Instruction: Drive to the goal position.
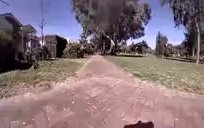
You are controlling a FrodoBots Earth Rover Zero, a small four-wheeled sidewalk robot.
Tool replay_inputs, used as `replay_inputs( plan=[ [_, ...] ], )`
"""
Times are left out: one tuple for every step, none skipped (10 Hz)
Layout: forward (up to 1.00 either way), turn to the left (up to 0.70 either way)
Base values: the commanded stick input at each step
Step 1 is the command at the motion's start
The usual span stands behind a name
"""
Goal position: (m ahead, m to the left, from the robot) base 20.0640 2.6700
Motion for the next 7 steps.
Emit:
replay_inputs(
  plan=[
    [0.7, -0.09],
    [0.7, -0.17],
    [0.7, -0.25],
    [0.7, 0.0],
    [0.7, 0.0],
    [0.7, 0.0],
    [0.7, 0.0]
  ],
)
